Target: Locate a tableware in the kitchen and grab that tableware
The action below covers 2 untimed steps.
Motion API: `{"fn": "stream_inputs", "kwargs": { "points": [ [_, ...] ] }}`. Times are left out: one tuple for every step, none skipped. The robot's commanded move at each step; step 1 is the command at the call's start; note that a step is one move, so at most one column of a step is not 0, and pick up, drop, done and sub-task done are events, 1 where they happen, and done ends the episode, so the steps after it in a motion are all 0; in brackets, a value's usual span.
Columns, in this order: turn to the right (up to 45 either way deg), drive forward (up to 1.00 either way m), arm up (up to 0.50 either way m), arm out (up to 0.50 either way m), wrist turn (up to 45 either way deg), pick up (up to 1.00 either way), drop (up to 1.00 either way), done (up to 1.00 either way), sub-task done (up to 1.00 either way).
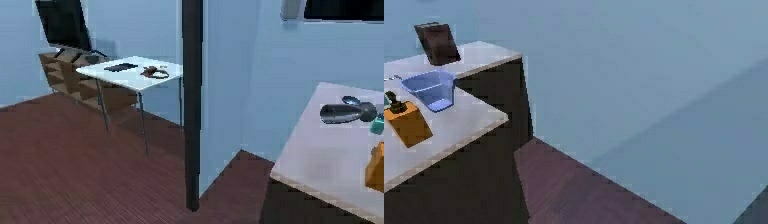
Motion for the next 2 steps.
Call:
{"fn": "stream_inputs", "kwargs": {
  "points": [
    [-30.0, 0.00, 0.00, 0.00, 0.0, 0.00, 0.00, 0.00, 0.00],
    [45.0, 0.00, 0.00, 0.00, 0.0, 0.00, 0.00, 0.00, 0.00]
  ]
}}
